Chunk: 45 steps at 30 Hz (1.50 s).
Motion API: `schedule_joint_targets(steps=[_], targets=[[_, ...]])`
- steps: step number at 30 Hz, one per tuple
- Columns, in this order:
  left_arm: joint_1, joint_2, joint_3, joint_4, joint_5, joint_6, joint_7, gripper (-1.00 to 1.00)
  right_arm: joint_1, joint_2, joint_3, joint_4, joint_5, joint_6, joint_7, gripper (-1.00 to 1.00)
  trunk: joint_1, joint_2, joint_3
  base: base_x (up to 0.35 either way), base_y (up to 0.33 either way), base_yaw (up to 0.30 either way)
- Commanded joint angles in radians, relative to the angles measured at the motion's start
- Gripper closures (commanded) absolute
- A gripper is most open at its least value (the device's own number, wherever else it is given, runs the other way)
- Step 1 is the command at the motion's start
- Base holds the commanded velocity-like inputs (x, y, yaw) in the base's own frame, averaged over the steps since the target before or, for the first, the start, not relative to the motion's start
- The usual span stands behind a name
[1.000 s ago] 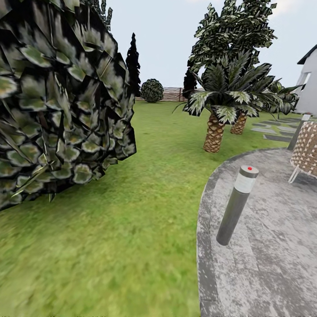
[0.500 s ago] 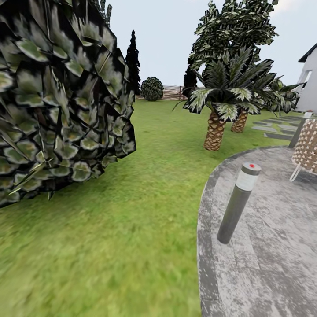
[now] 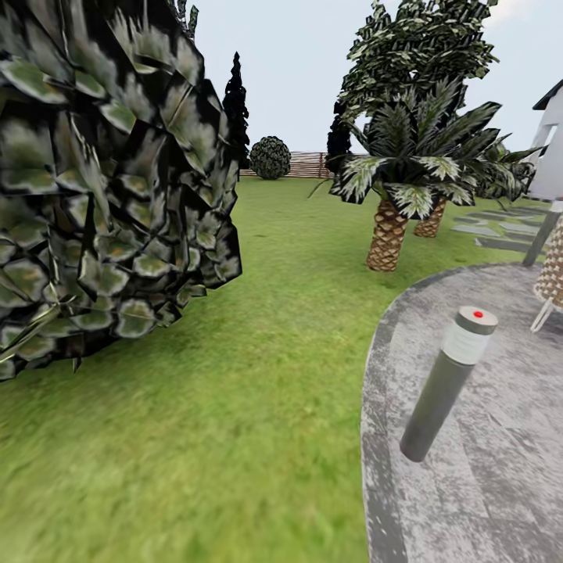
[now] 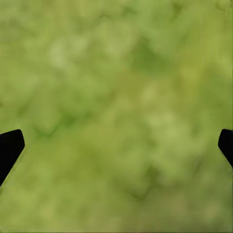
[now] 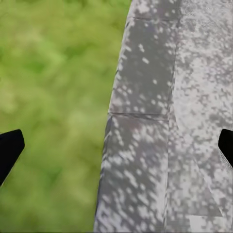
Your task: In the garden, pick up the pesticide atomizer on the floor and spray pesticide onto both trees until each tree trunk is fully covered.
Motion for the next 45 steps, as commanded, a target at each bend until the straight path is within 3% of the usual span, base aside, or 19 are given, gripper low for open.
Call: schedule_joint_targets(steps=[1,8,45], targets=[[-0.006,-0.002,0.011,-0.003,0.001,0.000,0.000,-1.00,0.000,-0.002,-0.001,0.000,0.000,0.000,0.000,-1.00,0.000,0.000,0.000,0.327,0.154,0.000],[-0.014,-0.012,0.027,-0.118,0.001,0.000,0.002,-1.00,0.000,-0.003,-0.004,-0.005,-0.001,-0.001,-0.001,-1.00,0.000,0.000,0.000,0.298,0.209,0.000],[-0.011,-0.005,0.024,-0.114,0.004,-0.001,0.002,-1.00,0.000,-0.005,-0.006,-0.005,-0.001,0.000,-0.002,-1.00,0.000,0.000,0.000,0.336,0.058,0.000]])
